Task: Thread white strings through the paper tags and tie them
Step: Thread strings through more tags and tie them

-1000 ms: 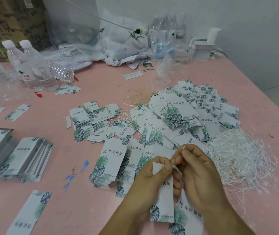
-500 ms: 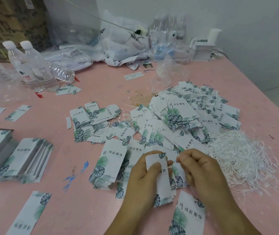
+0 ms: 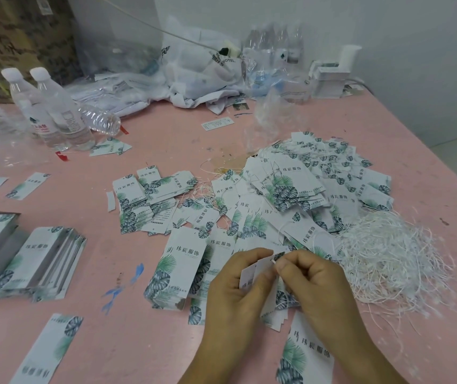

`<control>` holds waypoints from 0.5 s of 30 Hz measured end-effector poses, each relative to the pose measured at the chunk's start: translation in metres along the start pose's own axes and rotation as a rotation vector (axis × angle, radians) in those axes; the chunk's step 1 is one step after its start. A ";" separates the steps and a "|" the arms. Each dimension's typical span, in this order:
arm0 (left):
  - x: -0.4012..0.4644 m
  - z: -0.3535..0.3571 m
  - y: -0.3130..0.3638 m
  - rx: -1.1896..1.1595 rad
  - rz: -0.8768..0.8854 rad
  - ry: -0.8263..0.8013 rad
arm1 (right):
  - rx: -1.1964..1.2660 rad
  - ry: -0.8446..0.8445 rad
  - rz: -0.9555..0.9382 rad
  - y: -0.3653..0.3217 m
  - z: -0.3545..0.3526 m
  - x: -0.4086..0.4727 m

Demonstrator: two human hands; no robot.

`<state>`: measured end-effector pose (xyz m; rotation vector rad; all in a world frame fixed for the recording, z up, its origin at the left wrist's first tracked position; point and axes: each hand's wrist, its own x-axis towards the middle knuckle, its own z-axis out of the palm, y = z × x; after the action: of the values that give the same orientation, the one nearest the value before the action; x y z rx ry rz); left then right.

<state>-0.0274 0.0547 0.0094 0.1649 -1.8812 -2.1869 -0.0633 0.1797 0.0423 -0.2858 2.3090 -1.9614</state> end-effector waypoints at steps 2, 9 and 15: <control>0.000 -0.001 -0.001 0.034 0.022 -0.029 | -0.026 -0.005 -0.004 -0.001 0.000 0.000; 0.002 -0.002 0.003 -0.065 -0.063 -0.122 | -0.038 0.011 0.046 0.000 -0.005 0.001; 0.005 -0.008 0.002 -0.251 -0.262 -0.182 | -0.032 -0.017 0.105 0.001 -0.010 0.003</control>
<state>-0.0304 0.0449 0.0102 0.1780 -1.7351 -2.6746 -0.0685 0.1887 0.0432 -0.1788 2.2967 -1.8668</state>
